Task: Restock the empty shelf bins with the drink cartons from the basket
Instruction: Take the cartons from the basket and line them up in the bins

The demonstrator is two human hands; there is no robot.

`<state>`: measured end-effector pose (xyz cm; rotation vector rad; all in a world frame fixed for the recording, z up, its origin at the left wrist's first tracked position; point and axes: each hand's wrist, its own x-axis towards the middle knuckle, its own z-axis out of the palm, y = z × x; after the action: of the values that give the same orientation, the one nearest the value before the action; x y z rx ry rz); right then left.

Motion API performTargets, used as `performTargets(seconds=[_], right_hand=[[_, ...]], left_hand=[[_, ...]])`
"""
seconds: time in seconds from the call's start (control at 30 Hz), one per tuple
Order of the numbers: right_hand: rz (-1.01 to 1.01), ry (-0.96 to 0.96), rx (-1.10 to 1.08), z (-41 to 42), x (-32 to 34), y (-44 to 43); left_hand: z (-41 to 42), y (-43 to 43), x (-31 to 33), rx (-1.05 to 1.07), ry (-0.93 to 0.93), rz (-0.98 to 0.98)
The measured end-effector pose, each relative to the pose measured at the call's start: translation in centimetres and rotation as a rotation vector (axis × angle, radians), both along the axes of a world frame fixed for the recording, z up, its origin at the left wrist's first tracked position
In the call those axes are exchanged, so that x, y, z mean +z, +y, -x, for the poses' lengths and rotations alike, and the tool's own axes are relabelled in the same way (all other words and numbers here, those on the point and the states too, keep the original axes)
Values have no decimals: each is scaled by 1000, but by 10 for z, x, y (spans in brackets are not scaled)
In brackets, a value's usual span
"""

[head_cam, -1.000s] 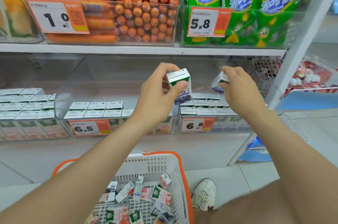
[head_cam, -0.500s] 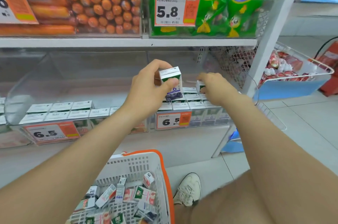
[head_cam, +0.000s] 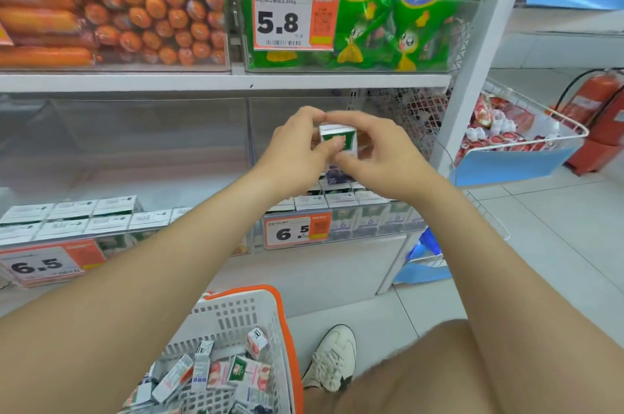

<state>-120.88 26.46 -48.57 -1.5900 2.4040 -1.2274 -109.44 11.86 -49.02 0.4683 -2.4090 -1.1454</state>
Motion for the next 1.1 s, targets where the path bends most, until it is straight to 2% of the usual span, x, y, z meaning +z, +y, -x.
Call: performTargets(seconds=[0.07,0.1,0.2,0.3,0.37,0.5,0.63,0.73,0.8,0.87,0.93,1.0,1.1], right_hand=[[17,111,-97,12,-4,4],[35,119,-155,19,-6,7],[65,210,-322,42,-15,17],[-111,264,-403,56,-27,17],[-276,264,-421,62,-36,12],[-519,163,-351,64,-47,3],[-656,130,-362,59,-46,3],[-668,156,-368,43,-42,2],[-597,232,-385,25,-33,-3],[-436,326,-353,-5,-22,-10],[-300,381,-272,-49,-12,-16],[-352,435,-162,-96,-12,-22],[-583,520,58,-165,-29,-36]], left_hand=[[6,1,-5,2,43,-61],[6,2,-9,11,37,-30],[3,5,-29,-19,-83,244],[-4,11,-52,-115,-276,513],[-8,13,-64,-125,-329,650],[-11,14,-65,-142,-332,685],[-11,6,-62,-180,-341,648],[-18,4,-60,-201,-334,645],[-32,6,-55,-210,-279,624],[-53,7,-53,-195,-134,607],[-83,4,-55,-129,31,675],[-119,-1,-64,2,124,807],[-175,-15,-89,63,55,813]])
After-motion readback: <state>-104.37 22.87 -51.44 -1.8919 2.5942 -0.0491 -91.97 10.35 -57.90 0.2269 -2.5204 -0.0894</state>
